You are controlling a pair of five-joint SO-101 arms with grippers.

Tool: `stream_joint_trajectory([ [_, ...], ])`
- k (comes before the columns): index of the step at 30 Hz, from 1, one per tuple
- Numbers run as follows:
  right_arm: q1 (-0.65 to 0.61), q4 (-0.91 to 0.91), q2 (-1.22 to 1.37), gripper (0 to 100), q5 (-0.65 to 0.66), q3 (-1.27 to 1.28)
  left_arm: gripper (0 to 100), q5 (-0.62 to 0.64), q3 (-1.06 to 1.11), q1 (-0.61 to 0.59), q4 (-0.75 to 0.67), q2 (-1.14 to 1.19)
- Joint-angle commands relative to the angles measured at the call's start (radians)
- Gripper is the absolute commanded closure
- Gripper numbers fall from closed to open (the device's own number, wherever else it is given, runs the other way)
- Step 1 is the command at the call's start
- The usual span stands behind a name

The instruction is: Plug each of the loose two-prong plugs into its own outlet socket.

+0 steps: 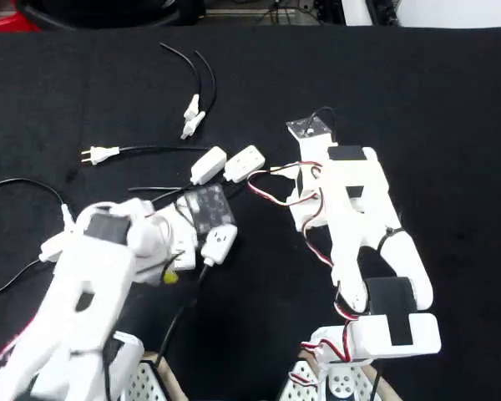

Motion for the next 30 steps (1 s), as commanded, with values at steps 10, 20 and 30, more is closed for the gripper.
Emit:
stream_joint_trajectory([
  [10, 0.014, -0.011, -0.002, 89.3, -0.005, -0.022, 72, -0.253, 0.410, 0.051, -0.304, -0.241],
  [20, 0.014, -0.011, -0.002, 89.3, -0.005, -0.022, 72, -0.253, 0.216, 0.045, -0.391, 0.176],
  [30, 0.014, -0.011, -0.002, 89.3, -0.005, -0.022, 72, -0.256, -0.134, -0.050, -0.379, 0.663],
])
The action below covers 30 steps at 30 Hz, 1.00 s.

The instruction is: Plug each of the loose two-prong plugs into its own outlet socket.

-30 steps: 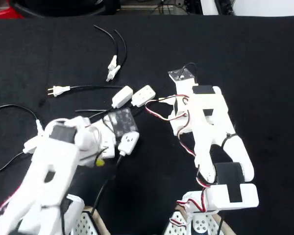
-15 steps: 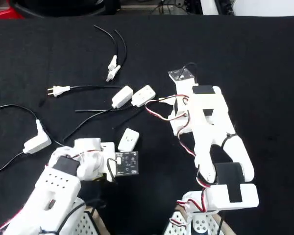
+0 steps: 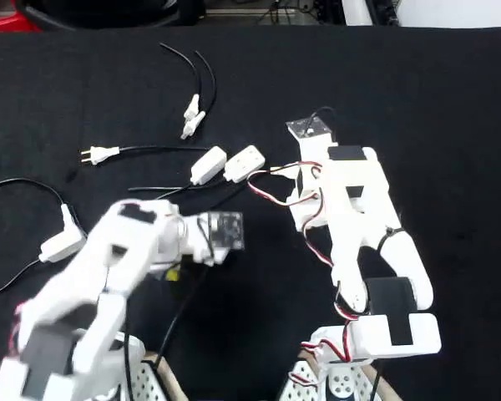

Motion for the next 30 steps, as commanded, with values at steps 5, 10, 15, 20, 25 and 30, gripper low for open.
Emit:
stream_joint_trajectory([
  [5, 0.012, -0.011, -0.002, 89.3, -0.003, -0.024, 74, -0.017, -0.153, -0.079, -0.005, 0.141],
  [10, 0.012, -0.011, -0.002, 89.3, -0.003, -0.024, 86, -0.011, -0.248, -0.062, 0.132, 0.140],
  [15, 0.012, -0.011, -0.002, 89.3, -0.003, -0.024, 96, 0.061, -0.358, -0.056, 0.279, 0.140],
  [20, 0.012, -0.011, -0.002, 89.3, -0.003, -0.024, 97, 0.075, -0.421, -0.058, 0.364, 0.126],
  [25, 0.014, -0.011, -0.002, 89.3, -0.003, -0.024, 97, 0.086, -0.349, -0.033, 0.428, -0.014],
  [30, 0.014, -0.011, -0.002, 89.3, 0.015, -0.024, 97, 0.187, -0.139, 0.001, 0.384, -0.308],
])
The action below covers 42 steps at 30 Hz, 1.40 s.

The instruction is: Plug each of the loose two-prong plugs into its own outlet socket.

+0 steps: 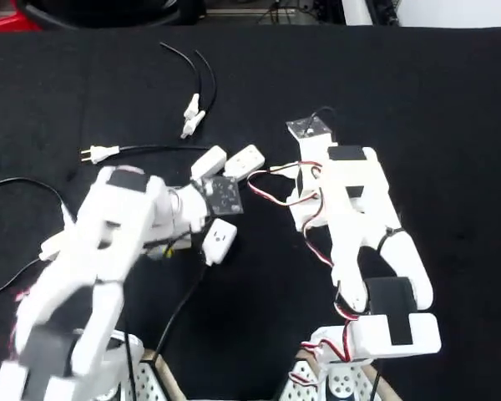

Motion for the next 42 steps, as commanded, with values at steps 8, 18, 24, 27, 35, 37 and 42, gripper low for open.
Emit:
stream_joint_trajectory([
  [8, 0.014, -0.011, -0.002, 89.3, 0.017, -0.021, 97, 0.417, 0.630, -0.062, -0.721, -0.671],
  [18, 0.011, -0.011, -0.002, 89.3, 0.017, -0.019, 67, 0.364, 0.708, -0.113, -0.391, -1.188],
  [24, 0.011, -0.011, -0.002, 89.3, 0.017, -0.019, 68, 0.295, 0.670, -0.105, -0.155, -1.482],
  [27, 0.011, -0.011, -0.002, 89.3, 0.017, -0.019, 68, 0.256, 0.693, -0.110, -0.224, -1.432],
  [35, 0.009, -0.011, -0.002, 89.4, 0.015, -0.019, 68, 0.299, 0.857, -0.160, -0.692, -1.168],
  [37, 0.009, -0.011, -0.002, 89.4, 0.014, -0.019, 68, 0.319, 0.829, -0.160, -0.743, -1.063],
  [42, 0.009, -0.011, -0.002, 89.4, 0.014, -0.019, 68, 0.361, 0.676, -0.159, -0.861, -0.692],
])
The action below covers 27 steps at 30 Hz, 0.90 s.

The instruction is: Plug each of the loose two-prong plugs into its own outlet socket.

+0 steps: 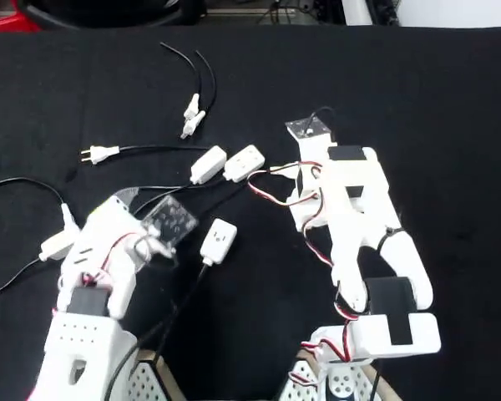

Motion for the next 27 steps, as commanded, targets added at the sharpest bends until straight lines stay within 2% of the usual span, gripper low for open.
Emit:
stream_joint_trajectory([
  [1, 0.009, -0.011, -0.002, 89.4, 0.005, -0.019, 68, 0.035, -0.196, -0.007, -0.069, 0.304],
  [7, 0.009, -0.011, -0.002, 89.4, 0.006, -0.019, 68, 0.038, -0.493, -0.004, -0.068, 0.878],
  [10, 0.009, -0.011, -0.002, 89.3, 0.006, -0.019, 68, 0.032, -0.536, -0.002, -0.068, 1.005],
  [13, 0.009, -0.011, -0.002, 89.3, 0.006, -0.019, 68, 0.029, -0.516, -0.001, -0.071, 1.016],
  [18, 0.009, -0.025, -0.002, 89.3, 0.008, -0.019, 68, -0.063, -0.430, 0.007, -0.066, 0.944],
  [22, 0.009, -0.026, -0.002, 89.3, 0.008, -0.019, 68, -0.121, -0.369, 0.018, 0.038, 0.832],
  [27, 0.009, -0.025, -0.002, 89.3, 0.008, -0.019, 68, -0.121, -0.344, 0.071, 0.178, 0.717],
])
